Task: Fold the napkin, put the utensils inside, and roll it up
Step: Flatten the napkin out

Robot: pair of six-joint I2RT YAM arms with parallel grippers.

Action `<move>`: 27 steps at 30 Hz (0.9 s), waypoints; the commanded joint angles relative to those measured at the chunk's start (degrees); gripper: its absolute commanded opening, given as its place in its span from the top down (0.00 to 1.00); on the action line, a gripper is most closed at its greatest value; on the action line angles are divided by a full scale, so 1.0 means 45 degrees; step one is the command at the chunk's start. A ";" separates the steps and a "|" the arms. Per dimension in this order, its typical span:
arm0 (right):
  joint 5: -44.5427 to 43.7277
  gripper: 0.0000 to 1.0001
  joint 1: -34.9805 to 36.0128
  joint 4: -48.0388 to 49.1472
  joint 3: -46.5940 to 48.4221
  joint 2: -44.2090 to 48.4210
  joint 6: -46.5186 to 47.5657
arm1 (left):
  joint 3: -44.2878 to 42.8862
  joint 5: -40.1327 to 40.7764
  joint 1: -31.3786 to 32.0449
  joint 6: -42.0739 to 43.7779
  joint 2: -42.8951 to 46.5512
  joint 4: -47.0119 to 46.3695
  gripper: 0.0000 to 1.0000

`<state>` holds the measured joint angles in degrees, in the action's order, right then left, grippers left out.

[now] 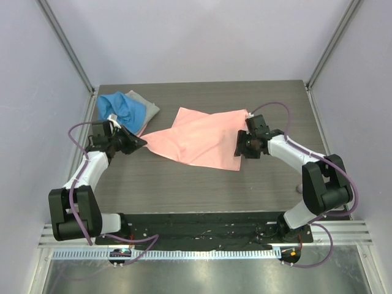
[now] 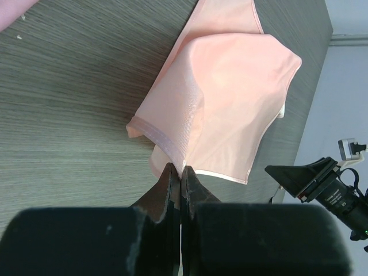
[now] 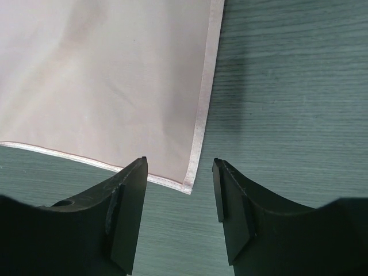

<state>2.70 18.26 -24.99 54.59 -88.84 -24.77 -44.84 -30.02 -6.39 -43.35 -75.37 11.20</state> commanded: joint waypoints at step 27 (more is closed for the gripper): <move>-0.2670 0.50 0.2485 -0.1243 0.0096 -0.1215 -0.2014 | -0.0290 -0.0028 0.0210 0.0415 0.0187 0.0382 1.00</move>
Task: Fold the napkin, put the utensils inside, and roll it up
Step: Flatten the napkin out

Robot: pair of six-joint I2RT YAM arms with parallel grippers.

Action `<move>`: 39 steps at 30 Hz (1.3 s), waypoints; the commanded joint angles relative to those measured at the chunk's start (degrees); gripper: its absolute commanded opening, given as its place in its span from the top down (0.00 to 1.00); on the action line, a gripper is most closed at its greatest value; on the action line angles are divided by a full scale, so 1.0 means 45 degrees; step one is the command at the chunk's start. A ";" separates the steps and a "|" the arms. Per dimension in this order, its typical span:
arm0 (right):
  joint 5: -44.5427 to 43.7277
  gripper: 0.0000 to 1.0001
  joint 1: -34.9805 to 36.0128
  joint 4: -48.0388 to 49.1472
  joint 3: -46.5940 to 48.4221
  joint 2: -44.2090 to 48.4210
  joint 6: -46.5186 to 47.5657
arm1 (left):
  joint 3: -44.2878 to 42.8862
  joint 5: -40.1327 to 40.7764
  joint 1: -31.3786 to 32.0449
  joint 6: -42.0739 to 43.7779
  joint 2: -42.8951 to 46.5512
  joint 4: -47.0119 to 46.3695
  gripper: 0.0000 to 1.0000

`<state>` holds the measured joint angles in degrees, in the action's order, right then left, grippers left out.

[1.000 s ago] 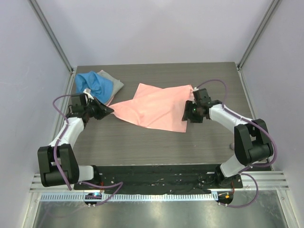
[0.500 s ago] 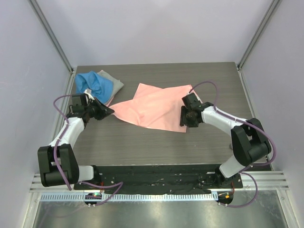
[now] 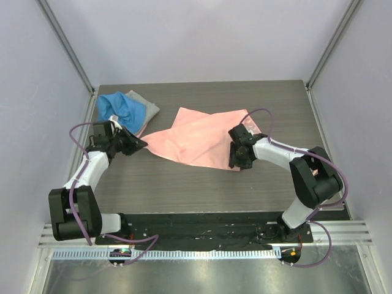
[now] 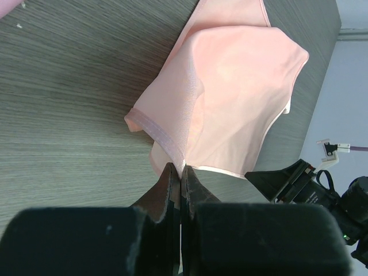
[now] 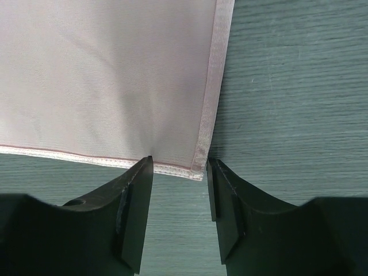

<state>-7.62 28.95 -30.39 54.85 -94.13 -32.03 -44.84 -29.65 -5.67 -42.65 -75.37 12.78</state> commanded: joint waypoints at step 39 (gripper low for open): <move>-0.3036 0.99 0.0032 0.0073 0.9057 0.9293 0.4579 | -1.0502 0.3737 0.1788 0.1764 0.4346 0.2940 1.00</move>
<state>-21.52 29.15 -30.83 90.50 -54.48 -15.05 -86.98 -15.33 2.52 -37.15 -58.87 22.22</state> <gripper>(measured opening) 0.043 0.023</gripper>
